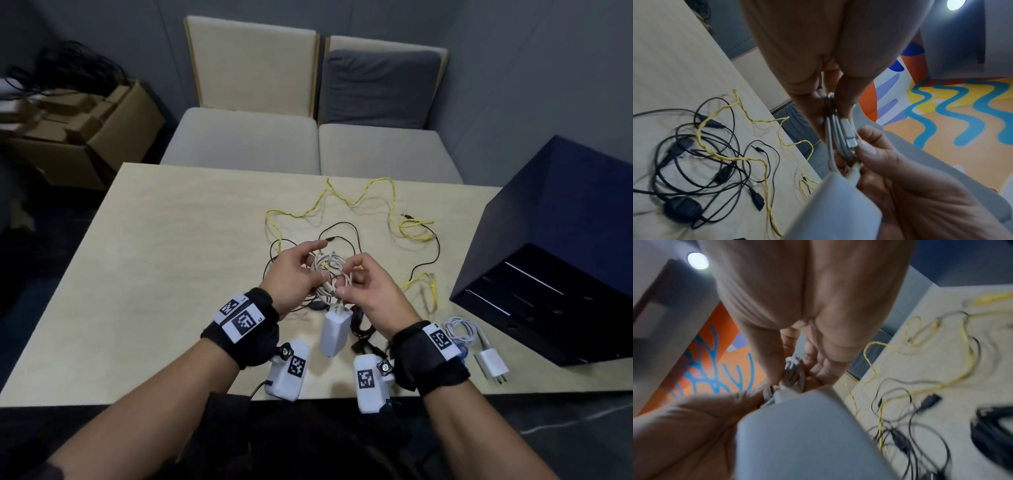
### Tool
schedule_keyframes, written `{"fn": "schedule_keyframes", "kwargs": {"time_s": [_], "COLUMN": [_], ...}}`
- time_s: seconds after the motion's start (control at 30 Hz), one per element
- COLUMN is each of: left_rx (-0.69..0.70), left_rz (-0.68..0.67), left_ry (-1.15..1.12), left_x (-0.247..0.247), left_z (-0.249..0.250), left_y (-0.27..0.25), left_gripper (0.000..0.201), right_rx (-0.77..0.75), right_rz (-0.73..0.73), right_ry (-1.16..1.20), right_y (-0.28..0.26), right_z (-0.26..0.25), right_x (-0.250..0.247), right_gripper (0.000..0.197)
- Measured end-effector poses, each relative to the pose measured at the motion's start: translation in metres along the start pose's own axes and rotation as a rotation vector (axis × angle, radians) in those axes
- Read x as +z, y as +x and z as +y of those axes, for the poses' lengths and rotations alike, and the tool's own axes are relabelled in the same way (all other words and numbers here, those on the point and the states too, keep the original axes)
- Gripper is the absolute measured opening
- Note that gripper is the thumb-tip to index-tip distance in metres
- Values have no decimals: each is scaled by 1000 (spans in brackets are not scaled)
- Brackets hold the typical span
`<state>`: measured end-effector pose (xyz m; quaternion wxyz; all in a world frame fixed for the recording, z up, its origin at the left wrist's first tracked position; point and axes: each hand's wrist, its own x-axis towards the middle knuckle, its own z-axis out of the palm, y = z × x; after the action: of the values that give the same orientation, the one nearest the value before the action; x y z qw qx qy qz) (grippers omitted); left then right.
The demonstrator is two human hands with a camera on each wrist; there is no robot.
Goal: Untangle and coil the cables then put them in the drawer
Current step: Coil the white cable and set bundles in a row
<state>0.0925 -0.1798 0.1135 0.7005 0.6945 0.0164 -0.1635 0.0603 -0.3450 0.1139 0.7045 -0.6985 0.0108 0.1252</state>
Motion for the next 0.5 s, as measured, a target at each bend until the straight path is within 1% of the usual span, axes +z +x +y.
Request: {"fn": "schedule_keyframes", "kwargs": {"time_s": [0.2,0.3,0.4,0.5], "left_rx": [35,57,78,103], "left_rz": [94,101,77,60], "left_ry": [-30,-26,-7,33], "left_x": [14,17,19,24], "left_z": [7,10,10,8], "left_y": [6,10,14,15], "left_gripper": [27,28,32,36], "right_rx": [-27,-43,-35,0], "right_rz": [-24,-5,-39,-74], "right_ry": [-343,-573,-761,-917], "right_y": [7,10,14,19], "right_z": [-16,-21,-27,-33], "right_x": [-14,-17,-17,-19], "right_gripper": [18,17,3,6]}}
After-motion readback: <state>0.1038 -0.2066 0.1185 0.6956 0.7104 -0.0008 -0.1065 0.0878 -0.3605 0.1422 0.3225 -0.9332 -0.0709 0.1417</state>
